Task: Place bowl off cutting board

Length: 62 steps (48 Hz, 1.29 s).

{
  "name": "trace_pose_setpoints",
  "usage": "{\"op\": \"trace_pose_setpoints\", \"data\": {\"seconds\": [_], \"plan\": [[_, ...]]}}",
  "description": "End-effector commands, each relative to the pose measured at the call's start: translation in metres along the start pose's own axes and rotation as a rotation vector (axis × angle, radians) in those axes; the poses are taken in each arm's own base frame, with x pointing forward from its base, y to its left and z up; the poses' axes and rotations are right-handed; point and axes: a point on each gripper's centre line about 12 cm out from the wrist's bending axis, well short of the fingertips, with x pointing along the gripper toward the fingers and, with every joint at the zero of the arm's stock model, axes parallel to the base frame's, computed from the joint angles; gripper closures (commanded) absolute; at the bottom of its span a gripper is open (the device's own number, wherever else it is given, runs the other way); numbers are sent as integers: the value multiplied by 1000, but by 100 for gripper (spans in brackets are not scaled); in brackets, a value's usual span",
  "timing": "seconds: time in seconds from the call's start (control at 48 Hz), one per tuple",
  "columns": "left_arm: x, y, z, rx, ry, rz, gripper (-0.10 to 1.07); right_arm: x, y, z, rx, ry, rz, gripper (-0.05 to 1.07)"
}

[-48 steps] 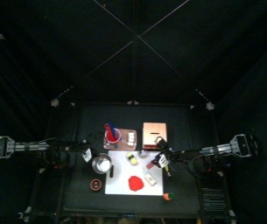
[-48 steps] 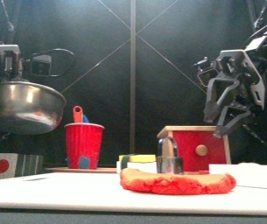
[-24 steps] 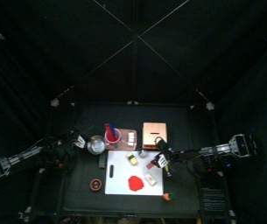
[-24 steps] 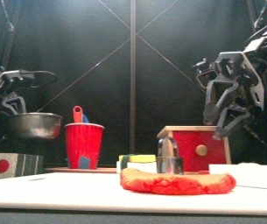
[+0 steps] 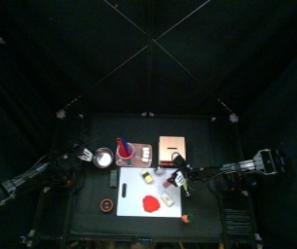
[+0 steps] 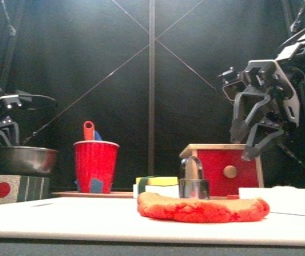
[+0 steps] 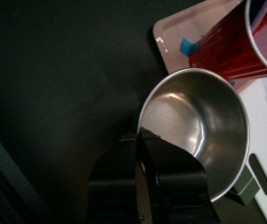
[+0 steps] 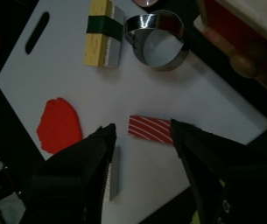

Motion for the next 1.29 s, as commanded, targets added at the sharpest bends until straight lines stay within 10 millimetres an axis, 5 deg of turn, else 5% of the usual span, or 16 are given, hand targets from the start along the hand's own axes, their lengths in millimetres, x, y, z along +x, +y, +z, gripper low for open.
{"op": "trace_pose_setpoints", "data": {"seconds": [0.0, 0.417, 0.812, 1.271], "plan": [[4, 1, 4, -17, 1, 9, 59, -4, 19, 18, 4, -45, 54, 16], [13, 4, 4, -21, 17, 26, 22, -2, 21, 19, -3, -45, 58, 16], [-9, -19, 24, 71, -104, -59, 22, -2, 21, 20, -17, -50, 59, 16], [-24, -88, 13, 260, -199, -363, 22, -3, 20, 28, -87, -83, 48, 16]]}}
